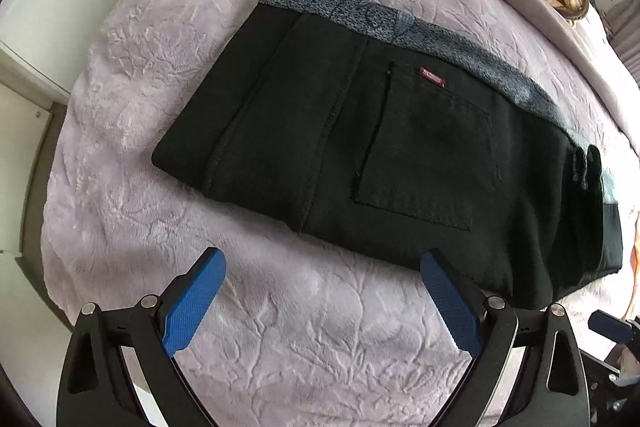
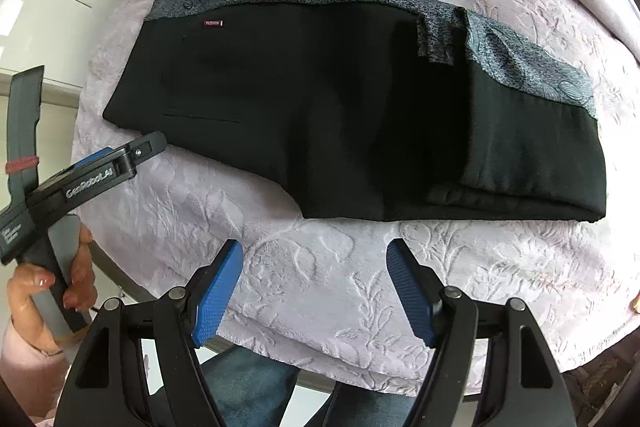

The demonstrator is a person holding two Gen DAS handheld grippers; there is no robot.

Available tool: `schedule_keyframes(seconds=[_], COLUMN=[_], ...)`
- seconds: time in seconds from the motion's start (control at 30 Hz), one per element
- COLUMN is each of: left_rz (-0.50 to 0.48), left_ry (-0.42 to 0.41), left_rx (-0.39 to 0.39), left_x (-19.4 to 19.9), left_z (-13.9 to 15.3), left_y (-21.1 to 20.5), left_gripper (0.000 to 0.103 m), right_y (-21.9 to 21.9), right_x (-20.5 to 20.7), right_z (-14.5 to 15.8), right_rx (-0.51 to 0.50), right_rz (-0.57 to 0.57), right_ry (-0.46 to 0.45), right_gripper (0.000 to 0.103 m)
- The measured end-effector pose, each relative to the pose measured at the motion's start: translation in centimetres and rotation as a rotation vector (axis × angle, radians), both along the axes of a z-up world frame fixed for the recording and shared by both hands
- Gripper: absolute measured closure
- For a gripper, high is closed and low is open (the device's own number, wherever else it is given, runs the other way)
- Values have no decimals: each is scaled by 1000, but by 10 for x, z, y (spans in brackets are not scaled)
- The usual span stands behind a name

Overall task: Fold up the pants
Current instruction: 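Move both open grippers over the folded trousers beside the back pocket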

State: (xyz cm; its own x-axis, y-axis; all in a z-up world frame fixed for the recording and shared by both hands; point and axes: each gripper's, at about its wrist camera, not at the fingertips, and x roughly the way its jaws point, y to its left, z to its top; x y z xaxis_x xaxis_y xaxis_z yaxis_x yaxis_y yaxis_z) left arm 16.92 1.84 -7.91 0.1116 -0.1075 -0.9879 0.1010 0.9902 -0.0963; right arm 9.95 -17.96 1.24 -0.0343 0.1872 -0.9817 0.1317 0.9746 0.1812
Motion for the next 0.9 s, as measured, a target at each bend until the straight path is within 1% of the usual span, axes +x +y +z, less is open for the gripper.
schedule_keyframes(seconds=[0.2, 0.47, 0.53, 0.57, 0.67, 0.73, 0.8, 0.87, 0.9], left_rz=[53, 54, 61, 70, 125, 171, 195, 205, 214], left_ry=[1, -4, -7, -9, -13, -10, -6, -8, -6], left_rx=[-99, -92, -108, -122, -208, -290, -347, -384, -422], left_x=[14, 21, 22, 18, 20, 21, 21, 20, 21], left_z=[-8, -19, -20, -16, -16, -17, -19, -20, -23], left_y=[17, 22, 27, 26, 49, 66, 77, 85, 89], left_gripper=[4, 4, 4, 4, 4, 4, 4, 4, 4], right_y=[-4, 4, 5, 6, 6, 5, 3, 2, 3], right_x=[4, 6, 6, 5, 3, 1, 0, -3, -4], right_z=[-1, -10, -11, -12, -14, -15, -16, -16, -17], right_rx=[-1, 8, 11, 13, 18, 26, 50, 66, 65], right_rz=[2, 22, 26, 25, 18, 13, 7, 3, 5], right_ry=[1, 14, 14, 16, 18, 19, 19, 11, 10], right_gripper=[26, 26, 26, 26, 26, 26, 26, 26, 26])
